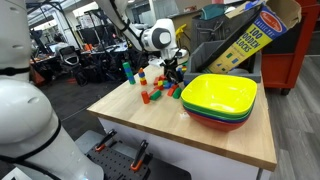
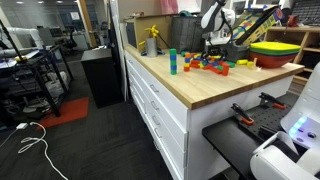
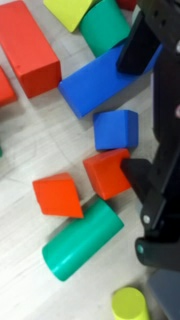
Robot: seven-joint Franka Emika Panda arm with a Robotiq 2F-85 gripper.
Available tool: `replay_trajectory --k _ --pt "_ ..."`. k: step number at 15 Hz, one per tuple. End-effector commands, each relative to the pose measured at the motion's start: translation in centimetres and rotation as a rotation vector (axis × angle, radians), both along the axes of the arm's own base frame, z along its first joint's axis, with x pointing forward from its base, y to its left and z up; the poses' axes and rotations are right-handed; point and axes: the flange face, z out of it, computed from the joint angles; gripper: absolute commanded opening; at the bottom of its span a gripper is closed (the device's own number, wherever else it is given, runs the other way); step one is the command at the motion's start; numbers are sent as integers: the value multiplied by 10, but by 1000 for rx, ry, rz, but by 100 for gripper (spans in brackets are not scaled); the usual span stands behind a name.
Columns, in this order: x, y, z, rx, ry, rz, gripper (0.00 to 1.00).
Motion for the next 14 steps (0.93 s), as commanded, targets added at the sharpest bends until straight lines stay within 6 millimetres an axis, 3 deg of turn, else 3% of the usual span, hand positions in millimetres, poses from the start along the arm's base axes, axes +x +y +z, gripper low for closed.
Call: replay_trajectory --k 1,4,10,14 --pt "-5 3 11 105 -9 -30 100" --pt "-4 -4 40 110 -82 -46 100" --pt "-11 -20 121 86 -221 -38 100" --pt "-25 -28 134 85 -237 26 100"
